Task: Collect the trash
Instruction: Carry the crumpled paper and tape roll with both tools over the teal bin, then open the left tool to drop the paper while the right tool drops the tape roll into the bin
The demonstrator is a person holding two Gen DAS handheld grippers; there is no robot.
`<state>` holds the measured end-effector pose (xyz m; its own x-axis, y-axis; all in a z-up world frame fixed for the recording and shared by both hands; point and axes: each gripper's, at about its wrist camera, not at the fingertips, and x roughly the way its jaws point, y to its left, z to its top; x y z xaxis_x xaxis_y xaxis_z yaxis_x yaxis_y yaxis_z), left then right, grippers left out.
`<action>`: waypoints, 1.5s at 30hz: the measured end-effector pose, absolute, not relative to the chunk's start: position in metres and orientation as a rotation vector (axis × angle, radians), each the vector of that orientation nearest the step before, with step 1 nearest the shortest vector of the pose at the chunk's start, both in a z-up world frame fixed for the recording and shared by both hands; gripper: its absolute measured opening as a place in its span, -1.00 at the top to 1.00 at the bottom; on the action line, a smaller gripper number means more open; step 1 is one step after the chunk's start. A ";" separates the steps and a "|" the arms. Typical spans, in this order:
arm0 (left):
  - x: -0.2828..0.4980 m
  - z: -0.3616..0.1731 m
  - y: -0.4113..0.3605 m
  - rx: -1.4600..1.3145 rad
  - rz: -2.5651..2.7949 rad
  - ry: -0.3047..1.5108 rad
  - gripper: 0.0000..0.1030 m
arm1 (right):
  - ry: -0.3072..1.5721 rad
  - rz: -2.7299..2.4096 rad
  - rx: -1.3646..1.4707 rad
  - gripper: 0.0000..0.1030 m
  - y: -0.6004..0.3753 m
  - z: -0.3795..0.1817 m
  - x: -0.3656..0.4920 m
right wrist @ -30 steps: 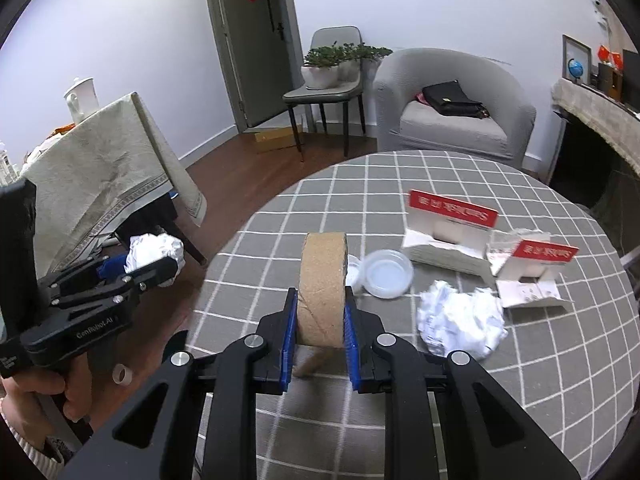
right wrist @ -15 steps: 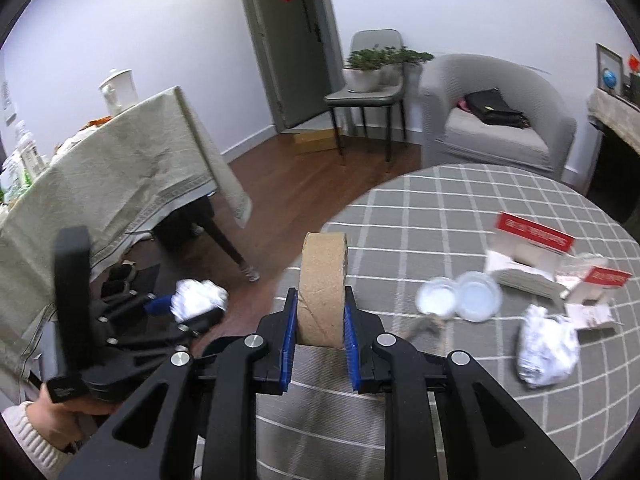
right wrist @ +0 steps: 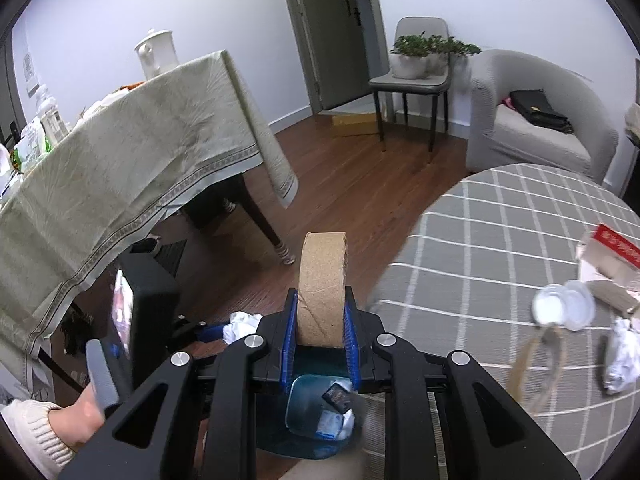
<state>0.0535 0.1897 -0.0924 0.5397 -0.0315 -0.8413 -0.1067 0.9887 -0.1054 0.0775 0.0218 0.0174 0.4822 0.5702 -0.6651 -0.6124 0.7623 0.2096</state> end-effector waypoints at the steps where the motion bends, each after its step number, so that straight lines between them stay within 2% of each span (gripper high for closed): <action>1: 0.052 -0.097 0.193 -0.151 0.048 1.014 0.05 | 0.791 0.728 -0.065 0.59 0.027 0.016 0.076; 16: 0.027 -0.164 0.222 -0.120 0.074 1.250 0.04 | 0.872 0.774 -0.134 0.59 0.080 -0.010 0.073; 21: 0.024 -0.180 0.231 -0.154 0.062 1.309 -0.06 | 0.904 0.787 -0.168 0.59 0.097 -0.022 0.071; 27: 0.019 -0.178 0.242 -0.142 0.071 1.295 -0.17 | 0.961 0.789 -0.219 0.59 0.118 -0.046 0.070; 34: 0.015 -0.161 0.262 -0.180 0.109 1.243 -0.19 | 1.050 0.774 -0.259 0.59 0.128 -0.083 0.071; 37: 0.013 -0.148 0.273 -0.206 0.125 1.187 -0.14 | 1.088 0.769 -0.266 0.59 0.131 -0.099 0.073; 45: 0.014 -0.113 0.295 -0.272 0.194 1.055 0.15 | 1.156 0.759 -0.321 0.59 0.136 -0.128 0.071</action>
